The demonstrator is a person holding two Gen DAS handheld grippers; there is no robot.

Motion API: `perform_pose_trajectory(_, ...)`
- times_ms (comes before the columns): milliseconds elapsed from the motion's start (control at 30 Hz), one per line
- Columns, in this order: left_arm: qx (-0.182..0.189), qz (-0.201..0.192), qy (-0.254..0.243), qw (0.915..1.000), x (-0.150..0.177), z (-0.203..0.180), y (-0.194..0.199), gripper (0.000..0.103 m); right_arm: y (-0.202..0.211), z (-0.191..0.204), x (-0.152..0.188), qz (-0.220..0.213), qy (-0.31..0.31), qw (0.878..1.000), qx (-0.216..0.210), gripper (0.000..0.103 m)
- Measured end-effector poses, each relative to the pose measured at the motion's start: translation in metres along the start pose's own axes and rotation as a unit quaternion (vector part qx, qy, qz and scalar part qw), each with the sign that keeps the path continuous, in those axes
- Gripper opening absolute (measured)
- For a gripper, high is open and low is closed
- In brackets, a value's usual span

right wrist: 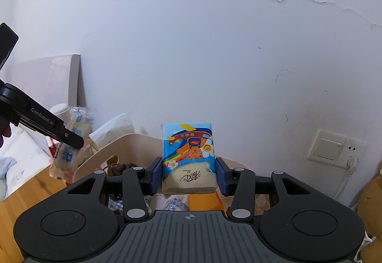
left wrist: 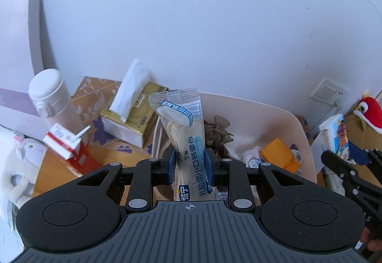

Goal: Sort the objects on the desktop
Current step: 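Carry the bread roll and tissue pack up over the basket, then open both tools to drop the bread and tissue pack into the basket, then move both tools back toward the orange cloth and black cube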

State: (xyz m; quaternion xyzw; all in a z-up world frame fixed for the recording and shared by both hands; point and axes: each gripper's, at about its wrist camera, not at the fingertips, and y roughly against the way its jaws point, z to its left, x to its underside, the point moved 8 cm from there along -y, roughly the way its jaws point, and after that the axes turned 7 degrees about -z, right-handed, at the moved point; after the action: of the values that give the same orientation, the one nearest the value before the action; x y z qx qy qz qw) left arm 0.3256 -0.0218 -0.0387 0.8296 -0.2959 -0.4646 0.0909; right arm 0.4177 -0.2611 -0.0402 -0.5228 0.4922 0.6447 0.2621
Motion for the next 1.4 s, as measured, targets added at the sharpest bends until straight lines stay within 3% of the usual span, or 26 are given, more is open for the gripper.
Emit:
perform_pose_trajectory(267, 0.016, 0.000, -0.040, 0.9991, -0.020, -0.025, -0.032, 0.026, -0.024, 0.004, 0.000, 0.006, 0.004, 1.000, -0.002, 0.043)
perform_pose_trajectory(467, 0.026, 0.035, -0.047, 0.9979, -0.006, -0.037, -0.056, 0.026, -0.034, 0.000, 0.013, 0.031, -0.014, 0.999, 0.002, 0.041)
perform_pose_trajectory(533, 0.030, 0.042, -0.046, 0.9976, -0.002, -0.039, -0.060, 0.027, -0.034, -0.002, 0.016, 0.035, -0.018, 0.999, 0.004, 0.045)
perform_pose_trajectory(633, 0.037, 0.050, -0.046, 0.9970, 0.002, -0.042, -0.063, 0.046, -0.035, -0.004, 0.018, 0.040, -0.021, 0.999, 0.008, 0.049)
perform_pose_trajectory(700, 0.035, 0.045, -0.046, 0.9973, 0.001, -0.041, -0.060, 0.066, -0.032, -0.007, 0.021, 0.042, -0.026, 0.999, 0.011, 0.049)
perform_pose_trajectory(767, 0.027, 0.038, -0.048, 0.9978, 0.001, -0.039, -0.057, 0.071, -0.030, -0.009, 0.023, 0.044, -0.034, 0.998, 0.014, 0.051)
perform_pose_trajectory(867, 0.015, 0.039, -0.047, 0.9980, 0.000, -0.035, -0.054, 0.074, -0.029, -0.008, 0.027, 0.049, -0.050, 0.997, 0.010, 0.060)
perform_pose_trajectory(933, 0.013, 0.040, -0.045, 0.9981, 0.002, -0.029, -0.051, 0.075, -0.028, -0.005, 0.030, 0.050, -0.060, 0.997, 0.007, 0.074)
perform_pose_trajectory(1100, 0.010, 0.035, -0.049, 0.9981, 0.007, -0.014, -0.042, 0.075, -0.026, 0.000, 0.037, 0.063, -0.102, 0.993, -0.009, 0.095)
perform_pose_trajectory(1233, 0.019, 0.047, -0.062, 0.9968, 0.017, -0.005, -0.036, 0.075, -0.024, 0.005, 0.044, 0.075, -0.126, 0.989, -0.018, 0.103)
perform_pose_trajectory(1400, 0.006, 0.035, -0.078, 0.9963, 0.029, 0.008, -0.020, 0.076, -0.022, 0.014, 0.058, 0.090, -0.134, 0.987, -0.027, 0.103)
